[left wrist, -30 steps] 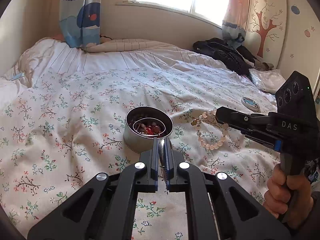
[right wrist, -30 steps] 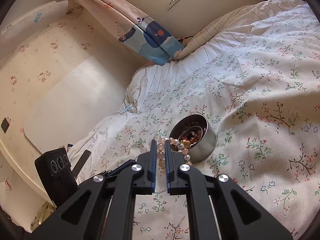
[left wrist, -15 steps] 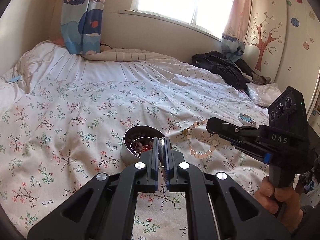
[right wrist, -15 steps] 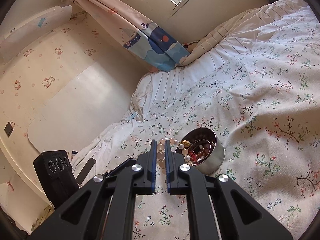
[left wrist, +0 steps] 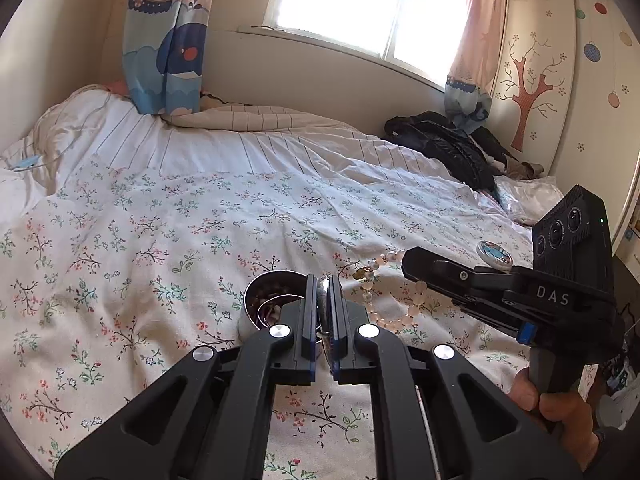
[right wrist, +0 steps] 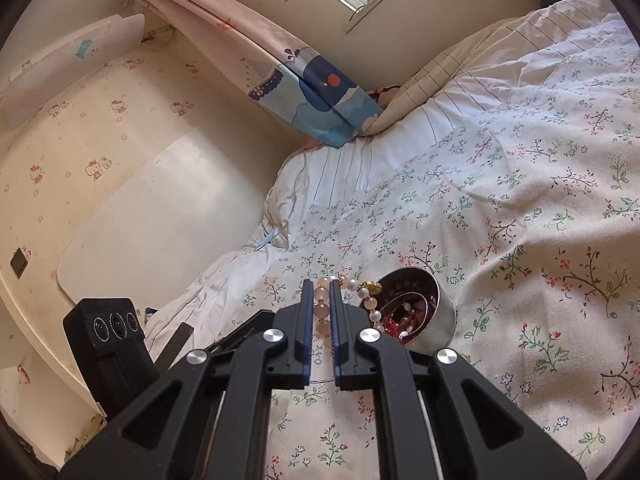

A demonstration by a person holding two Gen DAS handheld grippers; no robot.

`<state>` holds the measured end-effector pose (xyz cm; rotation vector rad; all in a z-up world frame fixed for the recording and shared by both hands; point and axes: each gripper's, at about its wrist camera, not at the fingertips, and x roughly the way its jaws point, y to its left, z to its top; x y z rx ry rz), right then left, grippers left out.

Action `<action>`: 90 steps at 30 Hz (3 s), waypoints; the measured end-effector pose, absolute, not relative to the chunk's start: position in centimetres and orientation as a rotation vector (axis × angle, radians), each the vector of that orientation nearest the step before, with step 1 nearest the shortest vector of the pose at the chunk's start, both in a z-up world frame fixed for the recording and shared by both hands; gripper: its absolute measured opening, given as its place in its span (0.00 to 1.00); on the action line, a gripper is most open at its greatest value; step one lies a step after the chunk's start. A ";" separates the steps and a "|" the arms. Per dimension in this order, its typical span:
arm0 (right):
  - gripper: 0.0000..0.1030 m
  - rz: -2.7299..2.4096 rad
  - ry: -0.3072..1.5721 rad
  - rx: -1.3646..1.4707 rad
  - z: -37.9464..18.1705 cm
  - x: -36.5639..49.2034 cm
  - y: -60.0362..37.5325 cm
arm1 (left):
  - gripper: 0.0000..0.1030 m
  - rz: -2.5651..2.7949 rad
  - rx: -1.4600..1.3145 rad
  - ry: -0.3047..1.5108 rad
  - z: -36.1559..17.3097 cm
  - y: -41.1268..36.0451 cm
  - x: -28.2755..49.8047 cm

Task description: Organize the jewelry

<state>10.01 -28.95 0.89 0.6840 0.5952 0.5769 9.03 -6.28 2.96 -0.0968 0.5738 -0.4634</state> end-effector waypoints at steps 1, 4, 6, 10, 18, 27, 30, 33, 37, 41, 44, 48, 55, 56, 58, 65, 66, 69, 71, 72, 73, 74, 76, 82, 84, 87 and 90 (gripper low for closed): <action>0.08 0.576 0.596 0.684 0.9 10.2 -28.9 | 0.05 -0.462 -0.097 0.572 3.0 -6.3 9.1; 0.08 0.574 0.599 0.682 0.9 10.7 -28.7 | 0.05 -0.456 -0.095 0.569 3.0 -6.4 9.5; 0.08 0.573 0.600 0.680 0.9 11.1 -28.6 | 0.05 -0.454 -0.097 0.569 3.0 -6.5 9.8; 0.08 0.570 0.599 0.680 0.8 11.8 -28.5 | 0.05 -0.446 -0.100 0.569 3.0 -6.5 10.4; 0.08 0.569 0.601 0.681 0.6 13.0 -28.2 | 0.05 -0.442 -0.102 0.576 2.7 -6.8 11.6; 0.08 0.567 0.604 0.680 0.6 13.6 -28.2 | 0.05 -0.441 -0.101 0.584 2.4 -7.0 12.2; 0.08 0.565 0.606 0.678 0.4 13.9 -28.1 | 0.05 -0.440 -0.100 0.584 2.4 -7.0 12.3; 0.08 0.561 0.609 0.675 0.3 14.0 -28.0 | 0.05 -0.440 -0.099 0.588 2.2 -7.1 12.6; 0.08 0.558 0.612 0.676 0.2 14.3 -28.1 | 0.05 -0.441 -0.099 0.593 2.0 -7.3 13.1; 0.08 0.554 0.614 0.676 0.2 14.3 -28.0 | 0.05 -0.442 -0.102 0.599 1.9 -7.4 13.4; 0.08 0.551 0.616 0.675 0.1 14.3 -28.0 | 0.05 -0.442 -0.108 0.603 1.7 -7.3 13.6; 0.08 0.546 0.614 0.673 0.2 14.3 -28.1 | 0.05 -0.441 -0.113 0.607 1.6 -7.3 13.9; 0.08 0.543 0.616 0.672 0.2 14.3 -28.1 | 0.05 -0.444 -0.107 0.611 1.4 -7.4 14.0; 0.08 0.543 0.616 0.671 0.2 14.3 -28.1 | 0.05 -0.443 -0.106 0.611 1.3 -7.4 14.1; 0.08 0.541 0.618 0.670 0.2 14.3 -28.1 | 0.05 -0.444 -0.106 0.613 1.2 -7.5 14.2; 0.08 0.535 0.626 0.661 0.1 14.6 -28.0 | 0.05 -0.446 -0.108 0.622 1.0 -7.7 14.6; 0.08 0.534 0.627 0.658 0.1 14.6 -27.9 | 0.05 -0.447 -0.109 0.624 0.9 -7.7 14.6; 0.08 0.531 0.633 0.649 0.0 14.7 -27.7 | 0.05 -0.449 -0.108 0.629 0.8 -7.9 14.9; 0.08 0.526 0.638 0.642 -0.1 14.9 -27.6 | 0.05 -0.448 -0.106 0.632 0.7 -8.1 15.1; 0.08 0.521 0.644 0.636 -0.2 15.1 -27.5 | 0.05 -0.446 -0.105 0.635 0.6 -8.1 15.2; 0.09 0.515 0.653 0.628 -0.4 15.2 -27.3 | 0.05 -0.446 -0.105 0.645 0.4 -8.2 15.5; 0.09 0.510 0.673 0.619 -0.7 15.6 -27.0 | 0.05 -0.437 -0.100 0.658 0.2 -8.2 15.7; 0.18 0.527 0.744 0.632 -2.0 16.7 -26.3 | 0.06 -0.403 -0.104 0.676 -0.2 -7.8 16.2; 0.34 0.529 0.716 0.663 -2.0 16.7 -26.7 | 0.08 -0.325 -0.179 0.700 -0.5 -5.1 17.3; 0.34 0.519 0.712 0.675 -2.1 16.6 -27.1 | 0.09 -0.319 -0.182 0.698 -0.5 -4.8 17.2; 0.40 0.497 0.717 0.672 -2.0 16.4 -27.4 | 0.16 -0.305 -0.156 0.691 -0.4 -5.0 16.6; 0.55 0.439 0.705 0.603 -1.2 15.3 -27.6 | 0.44 -0.271 -0.100 0.671 -0.1 -5.3 15.3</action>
